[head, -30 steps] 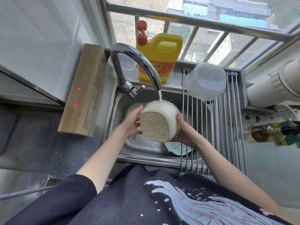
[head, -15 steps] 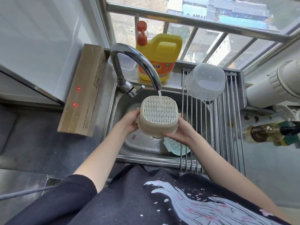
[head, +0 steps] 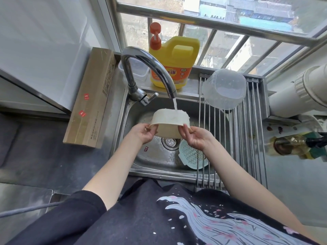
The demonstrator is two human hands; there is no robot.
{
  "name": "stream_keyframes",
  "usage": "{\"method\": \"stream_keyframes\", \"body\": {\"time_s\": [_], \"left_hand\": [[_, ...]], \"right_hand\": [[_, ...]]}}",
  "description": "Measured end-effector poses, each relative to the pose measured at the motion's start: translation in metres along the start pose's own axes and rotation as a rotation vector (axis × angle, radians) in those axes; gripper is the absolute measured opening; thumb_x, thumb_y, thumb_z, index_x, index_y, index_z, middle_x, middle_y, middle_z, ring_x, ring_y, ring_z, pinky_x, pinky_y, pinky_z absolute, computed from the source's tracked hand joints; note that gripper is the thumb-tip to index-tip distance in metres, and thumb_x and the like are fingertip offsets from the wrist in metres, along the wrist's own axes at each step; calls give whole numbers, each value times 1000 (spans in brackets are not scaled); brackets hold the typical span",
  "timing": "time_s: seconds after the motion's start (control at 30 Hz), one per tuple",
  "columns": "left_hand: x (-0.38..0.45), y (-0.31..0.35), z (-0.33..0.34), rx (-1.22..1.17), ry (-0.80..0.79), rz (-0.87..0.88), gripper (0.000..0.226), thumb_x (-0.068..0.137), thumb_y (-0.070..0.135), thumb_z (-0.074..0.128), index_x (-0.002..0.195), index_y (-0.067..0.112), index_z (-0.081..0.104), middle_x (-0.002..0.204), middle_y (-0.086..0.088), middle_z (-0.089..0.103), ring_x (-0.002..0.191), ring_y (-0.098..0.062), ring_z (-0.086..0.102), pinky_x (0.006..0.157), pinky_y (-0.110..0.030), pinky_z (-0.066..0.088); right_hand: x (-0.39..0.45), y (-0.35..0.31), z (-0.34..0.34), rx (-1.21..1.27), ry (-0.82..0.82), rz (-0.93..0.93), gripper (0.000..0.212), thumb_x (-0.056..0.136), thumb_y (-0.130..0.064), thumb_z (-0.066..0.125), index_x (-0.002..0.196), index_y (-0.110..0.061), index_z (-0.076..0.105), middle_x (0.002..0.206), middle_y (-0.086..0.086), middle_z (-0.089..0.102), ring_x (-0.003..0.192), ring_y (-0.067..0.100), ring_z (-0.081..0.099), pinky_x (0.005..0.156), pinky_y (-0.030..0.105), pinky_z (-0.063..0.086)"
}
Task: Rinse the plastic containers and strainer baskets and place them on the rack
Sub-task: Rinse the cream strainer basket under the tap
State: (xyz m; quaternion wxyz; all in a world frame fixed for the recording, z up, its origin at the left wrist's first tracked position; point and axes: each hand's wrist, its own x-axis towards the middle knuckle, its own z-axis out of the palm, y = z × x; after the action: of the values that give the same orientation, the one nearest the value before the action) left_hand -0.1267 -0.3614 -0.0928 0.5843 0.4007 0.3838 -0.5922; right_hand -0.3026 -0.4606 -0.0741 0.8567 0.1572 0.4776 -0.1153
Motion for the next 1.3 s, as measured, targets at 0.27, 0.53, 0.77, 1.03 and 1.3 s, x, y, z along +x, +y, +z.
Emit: {"method": "stream_keyframes", "body": {"time_s": [0.27,0.53,0.77,1.03,1.3], "left_hand": [[-26,-2,19,59,-34,-14,25,102,7,35,98,-13,49,121,-21,58,126,-26,52,78,-36,53],[-42,-18,44,919,-144,395,37,98,2,37,134,8,34,115,-17,55,85,-27,59,74,-49,52],[-52,-27,18,2277,-91,919,37,90,9,45,126,17,46,118,-16,59,103,-34,57,77,-35,44],[-42,-56,-46,2970,-379,1510,28,82,4,51,107,16,55,82,-3,66,72,-25,66,62,-32,44],[-26,-55,-90,2620,-656,1871,9,73,11,53,76,19,56,58,5,59,53,-17,58,55,-22,47]], "right_hand": [[-7,11,-9,-500,111,-132,30,101,-23,44,115,2,55,102,26,63,75,36,70,63,38,60],[-19,17,-34,-991,333,-244,21,99,-7,41,116,2,49,87,20,55,79,33,63,53,35,60],[-39,18,-23,-1066,211,-293,29,100,-21,42,113,3,54,77,14,55,73,27,63,54,30,58],[-30,44,-40,-1368,262,-268,64,92,-59,45,113,2,52,86,21,63,66,28,68,50,31,56],[-24,59,-61,-1345,294,-371,27,96,-5,37,121,-5,46,78,17,65,45,15,63,42,25,55]]}}
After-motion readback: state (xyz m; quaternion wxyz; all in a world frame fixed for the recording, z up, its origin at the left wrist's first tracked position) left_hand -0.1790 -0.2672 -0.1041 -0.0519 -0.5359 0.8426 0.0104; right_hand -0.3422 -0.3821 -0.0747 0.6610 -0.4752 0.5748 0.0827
